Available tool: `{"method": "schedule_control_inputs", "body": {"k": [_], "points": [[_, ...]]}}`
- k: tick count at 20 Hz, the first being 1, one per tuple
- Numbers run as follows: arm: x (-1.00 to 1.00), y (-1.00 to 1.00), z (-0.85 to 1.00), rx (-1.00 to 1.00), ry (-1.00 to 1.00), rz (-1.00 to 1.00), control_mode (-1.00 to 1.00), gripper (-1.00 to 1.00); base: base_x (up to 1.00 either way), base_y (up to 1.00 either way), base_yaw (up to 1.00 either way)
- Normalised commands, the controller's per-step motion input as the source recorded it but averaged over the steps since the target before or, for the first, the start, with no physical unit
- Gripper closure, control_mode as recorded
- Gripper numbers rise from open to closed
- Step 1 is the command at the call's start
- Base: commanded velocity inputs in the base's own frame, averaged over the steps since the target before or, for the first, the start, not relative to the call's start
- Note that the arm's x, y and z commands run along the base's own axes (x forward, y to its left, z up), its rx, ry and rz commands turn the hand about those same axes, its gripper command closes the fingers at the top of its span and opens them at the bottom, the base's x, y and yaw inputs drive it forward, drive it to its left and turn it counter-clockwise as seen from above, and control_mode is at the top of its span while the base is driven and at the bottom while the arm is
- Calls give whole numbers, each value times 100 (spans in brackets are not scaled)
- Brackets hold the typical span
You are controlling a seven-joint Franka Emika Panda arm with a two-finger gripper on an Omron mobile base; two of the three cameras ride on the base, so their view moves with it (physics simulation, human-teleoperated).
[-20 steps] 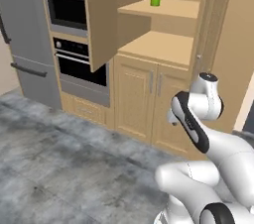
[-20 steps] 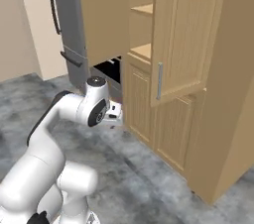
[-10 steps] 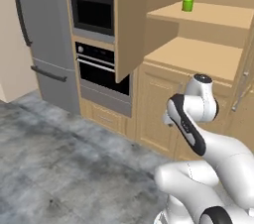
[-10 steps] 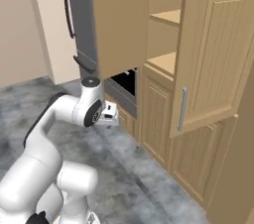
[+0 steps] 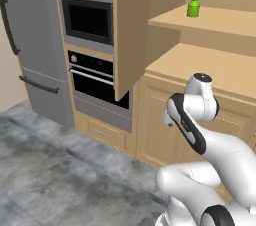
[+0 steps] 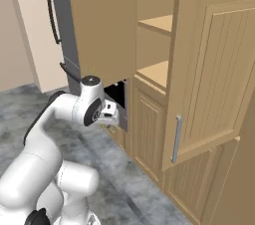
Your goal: Move the cutting board and knife to the sink. Then move spray from the cabinet to the counter.
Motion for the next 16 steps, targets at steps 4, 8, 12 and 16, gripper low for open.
{"method": "schedule_control_inputs", "body": {"k": [4,8,12,16], "points": [[0,0,0,0,0,0,100,-100,66,3,-29],[0,0,0,0,0,0,100,-100,39,24,-66],[0,0,0,0,0,0,100,-100,37,26,-70],[0,0,0,0,0,0,100,-100,64,38,-39]]}}
